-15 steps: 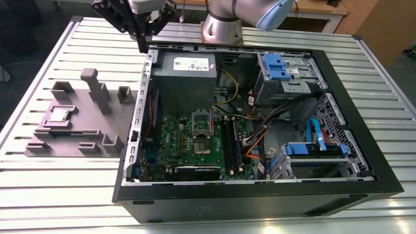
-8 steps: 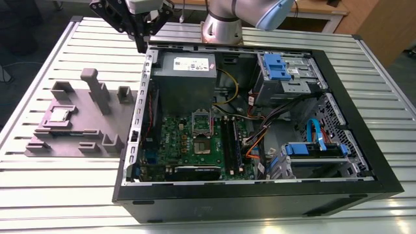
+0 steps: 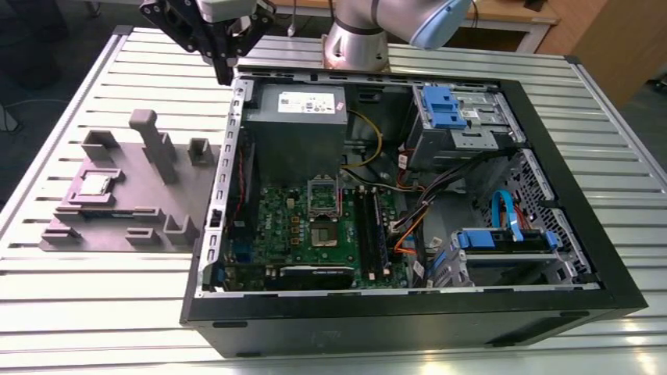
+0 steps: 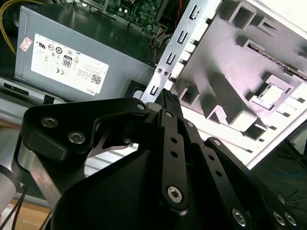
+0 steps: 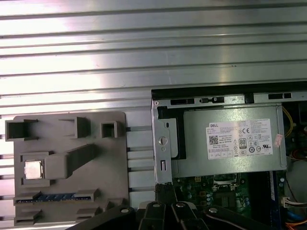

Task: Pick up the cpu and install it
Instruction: 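Reach for the cpu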

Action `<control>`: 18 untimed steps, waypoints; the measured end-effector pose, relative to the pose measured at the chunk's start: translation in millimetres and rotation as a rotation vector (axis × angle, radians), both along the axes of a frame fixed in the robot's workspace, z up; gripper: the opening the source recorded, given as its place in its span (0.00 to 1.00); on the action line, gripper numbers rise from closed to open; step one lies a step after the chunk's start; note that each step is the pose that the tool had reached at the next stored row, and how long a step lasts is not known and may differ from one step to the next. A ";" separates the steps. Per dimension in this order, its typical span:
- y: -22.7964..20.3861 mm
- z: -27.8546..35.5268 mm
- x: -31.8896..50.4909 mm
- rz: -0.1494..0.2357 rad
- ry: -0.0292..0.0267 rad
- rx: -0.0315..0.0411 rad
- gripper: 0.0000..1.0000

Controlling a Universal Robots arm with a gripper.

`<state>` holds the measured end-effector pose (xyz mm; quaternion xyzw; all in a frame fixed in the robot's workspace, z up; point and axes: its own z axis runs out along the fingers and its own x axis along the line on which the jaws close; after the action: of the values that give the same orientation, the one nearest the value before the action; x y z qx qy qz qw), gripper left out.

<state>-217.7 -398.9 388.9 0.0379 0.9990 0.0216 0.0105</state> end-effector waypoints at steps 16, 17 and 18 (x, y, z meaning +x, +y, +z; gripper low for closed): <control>0.0 -0.1 -6.9 0.000 0.0001 -0.0001 0.10; 0.0 -0.2 -7.3 0.000 0.0001 0.0000 0.10; 0.0 -0.2 -7.7 0.000 0.0001 -0.0001 0.10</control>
<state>-225.3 -398.9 388.7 0.0379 0.9990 0.0216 0.0104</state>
